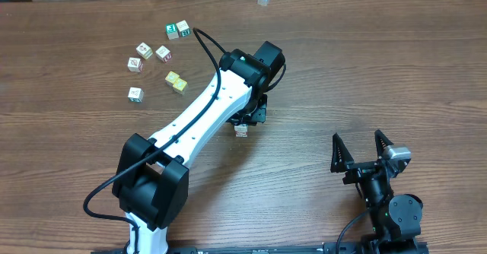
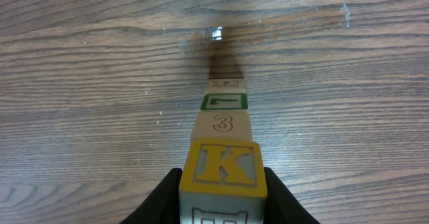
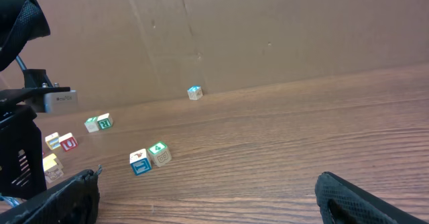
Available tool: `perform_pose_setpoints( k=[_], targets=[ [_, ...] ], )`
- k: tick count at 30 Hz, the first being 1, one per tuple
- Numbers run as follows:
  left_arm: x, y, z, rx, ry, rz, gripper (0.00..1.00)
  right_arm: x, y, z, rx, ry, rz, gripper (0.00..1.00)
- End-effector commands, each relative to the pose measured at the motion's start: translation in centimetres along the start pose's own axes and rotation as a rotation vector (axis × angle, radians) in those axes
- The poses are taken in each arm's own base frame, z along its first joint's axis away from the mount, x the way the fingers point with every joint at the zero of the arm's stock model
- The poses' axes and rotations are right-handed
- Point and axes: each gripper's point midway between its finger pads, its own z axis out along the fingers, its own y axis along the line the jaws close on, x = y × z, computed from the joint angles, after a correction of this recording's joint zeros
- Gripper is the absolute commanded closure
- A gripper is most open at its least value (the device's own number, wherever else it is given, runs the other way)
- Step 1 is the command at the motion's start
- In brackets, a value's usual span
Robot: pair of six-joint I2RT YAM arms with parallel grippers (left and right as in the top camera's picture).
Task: Form a tower
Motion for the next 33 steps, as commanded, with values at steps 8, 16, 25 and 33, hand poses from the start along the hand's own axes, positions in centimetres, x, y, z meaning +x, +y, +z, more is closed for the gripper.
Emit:
perform_pose_setpoints(
  k=[8, 16, 25, 33],
  targets=[
    [0.21, 0.19, -0.29, -0.010, -0.015, -0.001, 0.70, 0.08, -0.08, 0.00, 0.001, -0.008, 0.005, 0.00],
    [0.21, 0.19, -0.28, -0.010, -0.015, -0.001, 0.67, 0.08, -0.08, 0.00, 0.001, -0.008, 0.005, 0.00],
    [0.23, 0.19, -0.28, -0.010, -0.014, -0.001, 0.69, 0.08, -0.08, 0.00, 0.001, -0.008, 0.005, 0.00],
    [0.28, 0.22, -0.28, -0.011, -0.012, 0.000, 0.71, 0.08, -0.08, 0.00, 0.001, -0.008, 0.005, 0.00]
  ],
)
